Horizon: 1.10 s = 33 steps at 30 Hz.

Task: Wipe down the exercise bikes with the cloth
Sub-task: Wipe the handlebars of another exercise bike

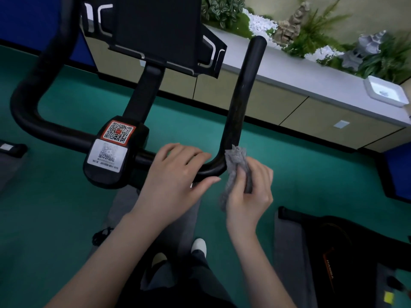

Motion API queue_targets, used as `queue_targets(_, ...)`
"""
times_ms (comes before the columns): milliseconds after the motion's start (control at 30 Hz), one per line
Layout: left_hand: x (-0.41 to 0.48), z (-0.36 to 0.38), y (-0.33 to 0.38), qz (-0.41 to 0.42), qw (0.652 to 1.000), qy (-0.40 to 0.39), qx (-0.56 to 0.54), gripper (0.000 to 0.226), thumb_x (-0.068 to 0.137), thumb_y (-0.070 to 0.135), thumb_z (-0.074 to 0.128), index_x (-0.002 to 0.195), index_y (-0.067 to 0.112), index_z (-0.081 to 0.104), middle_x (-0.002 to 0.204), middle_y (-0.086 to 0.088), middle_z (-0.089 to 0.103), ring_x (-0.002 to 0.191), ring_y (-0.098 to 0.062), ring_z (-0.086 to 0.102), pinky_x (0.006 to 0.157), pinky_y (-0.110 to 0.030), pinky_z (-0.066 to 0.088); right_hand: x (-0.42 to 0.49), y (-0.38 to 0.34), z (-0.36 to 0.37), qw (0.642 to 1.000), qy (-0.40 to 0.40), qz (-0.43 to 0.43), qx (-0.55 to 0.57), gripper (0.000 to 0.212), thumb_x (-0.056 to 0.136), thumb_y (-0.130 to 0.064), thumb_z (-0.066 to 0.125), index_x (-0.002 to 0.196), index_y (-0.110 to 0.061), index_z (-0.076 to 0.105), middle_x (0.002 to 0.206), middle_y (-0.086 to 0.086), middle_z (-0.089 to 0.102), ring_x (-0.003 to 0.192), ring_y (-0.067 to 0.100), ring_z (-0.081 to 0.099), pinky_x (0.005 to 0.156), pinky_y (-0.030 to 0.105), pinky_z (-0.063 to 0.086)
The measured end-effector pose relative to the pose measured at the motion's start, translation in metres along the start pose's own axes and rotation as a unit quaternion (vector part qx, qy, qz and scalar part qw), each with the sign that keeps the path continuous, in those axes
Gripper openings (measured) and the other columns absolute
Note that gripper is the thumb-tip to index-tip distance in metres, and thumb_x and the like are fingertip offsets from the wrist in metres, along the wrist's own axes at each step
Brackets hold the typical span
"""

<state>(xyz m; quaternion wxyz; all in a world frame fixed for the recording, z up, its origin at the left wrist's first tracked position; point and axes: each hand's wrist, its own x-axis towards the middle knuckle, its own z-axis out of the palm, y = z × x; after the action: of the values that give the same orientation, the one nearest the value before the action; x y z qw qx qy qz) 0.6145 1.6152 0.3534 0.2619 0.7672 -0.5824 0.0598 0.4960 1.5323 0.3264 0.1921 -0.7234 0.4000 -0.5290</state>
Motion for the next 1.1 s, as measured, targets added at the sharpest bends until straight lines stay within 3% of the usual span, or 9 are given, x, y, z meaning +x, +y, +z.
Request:
queue_targets(200, -0.002, 0.010, 0.007, -0.029, 0.999, 0.013, 0.006, 0.032, 0.087, 0.046, 0.058, 0.102, 0.020, 0.068, 0.089, 0.008, 0.067, 0.083, -0.018, 0.062, 0.089, -0.034, 0.036, 0.033, 0.007, 0.019, 0.990, 0.014, 0.130, 0.059, 0.020, 0.087, -0.005, 0.056, 0.101, 0.002, 0.067, 0.092, -0.003, 0.060, 0.089, 0.011, 0.055, 0.082, 0.007, 0.038)
queue_targets(267, -0.002, 0.010, 0.009, -0.038, 0.999, 0.015, 0.002, 0.032, 0.087, 0.046, 0.058, 0.102, 0.020, 0.068, 0.088, 0.009, 0.067, 0.082, -0.018, 0.062, 0.087, -0.033, 0.035, 0.033, 0.008, 0.022, 0.982, 0.013, 0.169, 0.086, 0.021, 0.088, -0.010, 0.055, 0.102, -0.001, 0.067, 0.092, -0.005, 0.061, 0.091, 0.017, 0.060, 0.083, 0.011, 0.041)
queue_targets(367, -0.002, 0.011, 0.010, -0.050, 0.999, 0.014, -0.004, 0.032, 0.086, 0.046, 0.060, 0.102, 0.020, 0.068, 0.089, 0.008, 0.068, 0.084, -0.018, 0.063, 0.085, -0.034, 0.035, 0.013, 0.005, 0.017, 0.961, 0.021, 0.246, 0.122, 0.021, 0.089, -0.015, 0.056, 0.103, -0.003, 0.067, 0.096, 0.005, 0.069, 0.093, 0.017, 0.065, 0.085, 0.024, 0.049)
queue_targets(467, -0.002, 0.011, 0.011, -0.060, 0.998, 0.013, -0.005, 0.032, 0.085, 0.046, 0.060, 0.102, 0.021, 0.069, 0.089, 0.009, 0.068, 0.084, -0.017, 0.063, 0.083, -0.034, 0.036, -0.003, -0.001, 0.015, 0.921, 0.025, 0.344, 0.179, 0.017, 0.091, -0.010, 0.057, 0.102, -0.001, 0.067, 0.094, 0.010, 0.071, 0.084, 0.010, 0.063, 0.084, 0.031, 0.051)
queue_targets(567, -0.002, 0.011, 0.012, -0.059, 0.998, 0.016, -0.006, 0.033, 0.085, 0.046, 0.060, 0.102, 0.020, 0.069, 0.090, 0.008, 0.068, 0.083, -0.017, 0.063, 0.081, -0.035, 0.038, 0.008, 0.003, 0.025, 0.869, 0.023, 0.418, 0.263, 0.016, 0.093, -0.003, 0.054, 0.101, 0.001, 0.067, 0.093, 0.015, 0.070, 0.084, 0.017, 0.063, 0.086, 0.041, 0.051)
queue_targets(700, -0.002, 0.009, 0.011, -0.046, 0.999, 0.011, -0.001, 0.035, 0.088, 0.048, 0.056, 0.103, 0.019, 0.069, 0.091, 0.008, 0.068, 0.083, -0.017, 0.063, 0.079, -0.034, 0.037, 0.024, 0.013, 0.034, 0.844, 0.007, 0.444, 0.301, 0.018, 0.094, 0.000, 0.051, 0.102, 0.004, 0.066, 0.089, 0.011, 0.068, 0.081, 0.015, 0.061, 0.083, 0.037, 0.051)
queue_targets(800, -0.002, 0.009, 0.012, -0.049, 0.999, 0.011, 0.000, 0.036, 0.088, 0.048, 0.056, 0.104, 0.019, 0.069, 0.090, 0.008, 0.068, 0.082, -0.017, 0.063, 0.079, -0.034, 0.037, 0.012, 0.011, 0.028, 0.812, -0.030, 0.466, 0.351, 0.018, 0.094, 0.000, 0.050, 0.093, -0.004, 0.068, 0.081, 0.005, 0.067, 0.075, 0.012, 0.061, 0.073, 0.027, 0.051)
queue_targets(967, -0.002, 0.007, 0.012, -0.050, 0.999, 0.002, -0.006, 0.035, 0.089, 0.048, 0.054, 0.107, 0.022, 0.068, 0.092, 0.011, 0.068, 0.084, -0.015, 0.062, 0.079, -0.032, 0.035, -0.011, 0.007, 0.018, 0.748, -0.168, 0.484, 0.422, 0.025, 0.094, 0.005, 0.046, 0.093, -0.007, 0.069, 0.095, 0.013, 0.070, 0.090, 0.024, 0.062, 0.085, 0.035, 0.050)
queue_targets(1100, -0.001, 0.006, 0.012, -0.053, 0.999, -0.005, -0.010, 0.036, 0.088, 0.048, 0.054, 0.108, 0.022, 0.068, 0.098, 0.010, 0.067, 0.088, -0.014, 0.062, 0.081, -0.030, 0.034, -0.012, 0.011, 0.011, 0.722, -0.255, 0.490, 0.417, 0.026, 0.094, 0.005, 0.046, 0.088, -0.008, 0.068, 0.086, 0.011, 0.068, 0.084, 0.026, 0.060, 0.076, 0.033, 0.051)
